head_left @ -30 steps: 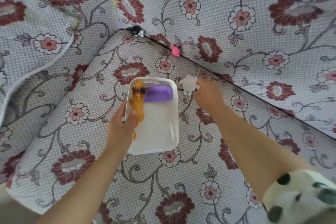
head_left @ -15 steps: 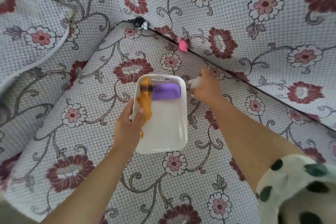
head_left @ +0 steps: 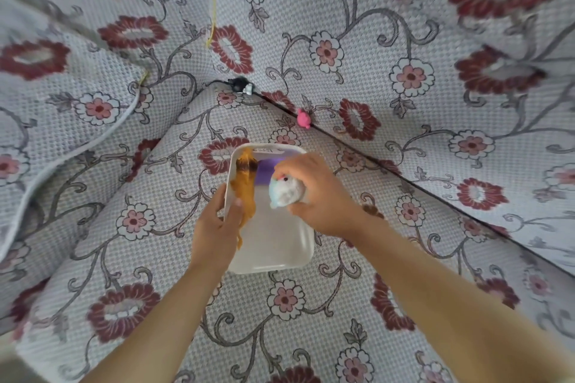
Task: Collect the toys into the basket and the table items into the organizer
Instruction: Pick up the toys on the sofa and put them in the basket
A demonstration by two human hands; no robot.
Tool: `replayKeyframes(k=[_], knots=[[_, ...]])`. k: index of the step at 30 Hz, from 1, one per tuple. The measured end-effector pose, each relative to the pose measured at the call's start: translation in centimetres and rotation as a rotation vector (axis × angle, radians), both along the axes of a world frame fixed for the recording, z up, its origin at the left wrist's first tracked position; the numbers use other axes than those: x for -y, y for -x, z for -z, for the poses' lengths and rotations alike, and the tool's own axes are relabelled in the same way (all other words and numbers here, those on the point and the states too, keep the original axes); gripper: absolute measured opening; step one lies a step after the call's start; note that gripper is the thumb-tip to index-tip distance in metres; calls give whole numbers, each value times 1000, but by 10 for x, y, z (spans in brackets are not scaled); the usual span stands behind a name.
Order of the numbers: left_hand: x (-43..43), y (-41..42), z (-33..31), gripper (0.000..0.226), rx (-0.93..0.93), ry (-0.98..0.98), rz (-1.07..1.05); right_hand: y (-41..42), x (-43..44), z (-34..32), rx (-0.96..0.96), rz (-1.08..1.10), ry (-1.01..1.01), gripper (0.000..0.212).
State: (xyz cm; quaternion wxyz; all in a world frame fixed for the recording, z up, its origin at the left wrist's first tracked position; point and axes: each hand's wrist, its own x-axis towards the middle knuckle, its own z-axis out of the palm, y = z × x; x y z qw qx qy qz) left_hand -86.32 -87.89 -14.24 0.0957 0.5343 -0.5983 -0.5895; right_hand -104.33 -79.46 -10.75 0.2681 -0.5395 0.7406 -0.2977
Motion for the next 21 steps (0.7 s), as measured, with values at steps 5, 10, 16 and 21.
replayKeyframes(k=[5, 10, 16, 21], knots=[[-4, 6, -14, 46, -32, -8, 15, -2, 3, 6, -7, -151, -97, 47], [-7, 8, -14, 33, -66, -26, 33, 4, 11, 7, -240, -293, -102, 43], [2, 6, -13, 32, -92, -41, 8, 4, 20, 6, -511, -270, -57, 50], [13, 0, -9, 30, -90, -38, -28, -1, 30, 8, -329, -241, -33, 41]])
